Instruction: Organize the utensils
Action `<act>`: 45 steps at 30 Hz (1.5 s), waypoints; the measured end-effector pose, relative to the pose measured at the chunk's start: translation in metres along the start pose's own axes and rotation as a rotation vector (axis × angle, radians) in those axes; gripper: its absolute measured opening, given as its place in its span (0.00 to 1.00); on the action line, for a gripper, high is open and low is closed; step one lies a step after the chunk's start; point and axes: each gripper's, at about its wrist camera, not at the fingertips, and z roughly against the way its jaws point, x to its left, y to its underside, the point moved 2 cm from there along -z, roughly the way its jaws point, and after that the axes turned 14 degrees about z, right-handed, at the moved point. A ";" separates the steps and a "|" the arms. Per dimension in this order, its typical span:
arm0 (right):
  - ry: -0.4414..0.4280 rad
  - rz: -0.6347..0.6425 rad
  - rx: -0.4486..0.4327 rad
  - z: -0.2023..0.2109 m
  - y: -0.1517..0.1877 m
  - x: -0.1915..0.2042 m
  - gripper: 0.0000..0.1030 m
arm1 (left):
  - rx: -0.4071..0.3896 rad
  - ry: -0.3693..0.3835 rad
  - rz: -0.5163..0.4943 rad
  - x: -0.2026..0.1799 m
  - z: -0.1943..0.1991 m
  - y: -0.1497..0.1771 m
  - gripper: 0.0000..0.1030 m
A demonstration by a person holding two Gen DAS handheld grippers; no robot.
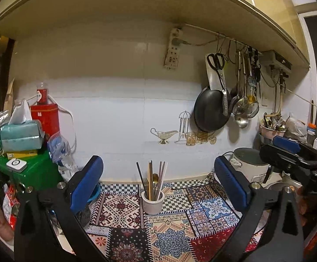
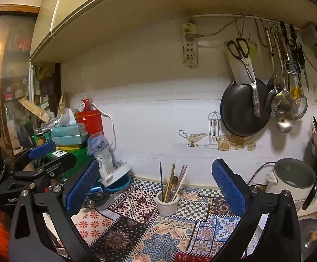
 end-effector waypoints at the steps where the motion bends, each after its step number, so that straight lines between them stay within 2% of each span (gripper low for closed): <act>1: 0.001 -0.002 0.000 0.001 0.001 0.001 1.00 | 0.003 -0.002 0.004 0.001 0.001 0.001 0.99; 20: -0.005 0.006 0.061 -0.003 0.012 0.001 1.00 | 0.026 -0.028 0.028 0.004 -0.007 0.003 0.99; 27: -0.018 -0.035 0.056 -0.002 0.010 -0.008 1.00 | 0.031 -0.032 0.015 0.001 -0.009 0.006 0.99; 45: -0.010 -0.026 0.060 -0.008 0.008 -0.015 1.00 | 0.046 -0.035 0.019 0.000 -0.024 0.003 0.99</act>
